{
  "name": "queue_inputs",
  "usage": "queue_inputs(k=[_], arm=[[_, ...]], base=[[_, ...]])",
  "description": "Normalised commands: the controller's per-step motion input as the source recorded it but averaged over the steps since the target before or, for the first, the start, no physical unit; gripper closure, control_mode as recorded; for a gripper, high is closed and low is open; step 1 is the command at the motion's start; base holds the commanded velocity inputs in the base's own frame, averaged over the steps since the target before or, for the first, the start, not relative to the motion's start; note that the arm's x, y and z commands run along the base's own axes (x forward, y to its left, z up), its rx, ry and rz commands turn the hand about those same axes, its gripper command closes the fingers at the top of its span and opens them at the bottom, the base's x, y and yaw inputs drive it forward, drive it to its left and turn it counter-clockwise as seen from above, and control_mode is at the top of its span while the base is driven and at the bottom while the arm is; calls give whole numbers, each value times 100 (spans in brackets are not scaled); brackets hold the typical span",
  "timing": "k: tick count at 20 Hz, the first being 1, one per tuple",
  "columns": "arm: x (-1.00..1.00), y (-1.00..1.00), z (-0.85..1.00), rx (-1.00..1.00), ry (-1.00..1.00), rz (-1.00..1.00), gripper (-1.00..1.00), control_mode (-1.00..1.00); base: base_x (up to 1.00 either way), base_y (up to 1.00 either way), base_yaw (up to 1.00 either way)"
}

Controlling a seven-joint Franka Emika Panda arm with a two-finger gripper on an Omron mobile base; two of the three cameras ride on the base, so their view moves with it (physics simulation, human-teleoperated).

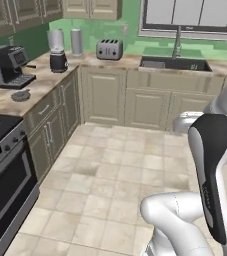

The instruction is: Grab the garlic and onion from the fridge, place them in the blender, close the lid, and turn on the blender to create a marinade.

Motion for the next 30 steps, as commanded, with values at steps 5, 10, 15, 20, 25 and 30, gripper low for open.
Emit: queue_inputs(k=[5, 10, 15, 20, 25, 30], arm=[[0, 0, 0, 0, 0, 0, 100, 100], [0, 0, 0, 0, 0, 0, 100, 100], [0, 0, 0, 0, 0, 0, 100, 100], [0, 0, 0, 0, 0, 0, 100, 100], [0, 0, 0, 0, 0, 0, 100, 100], [0, 0, 0, 0, 0, 0, 100, 100]], base=[[100, -2, -9], [100, 0, -8], [100, 0, -5], [100, 0, -5], [100, 4, -2], [100, 22, 0]])
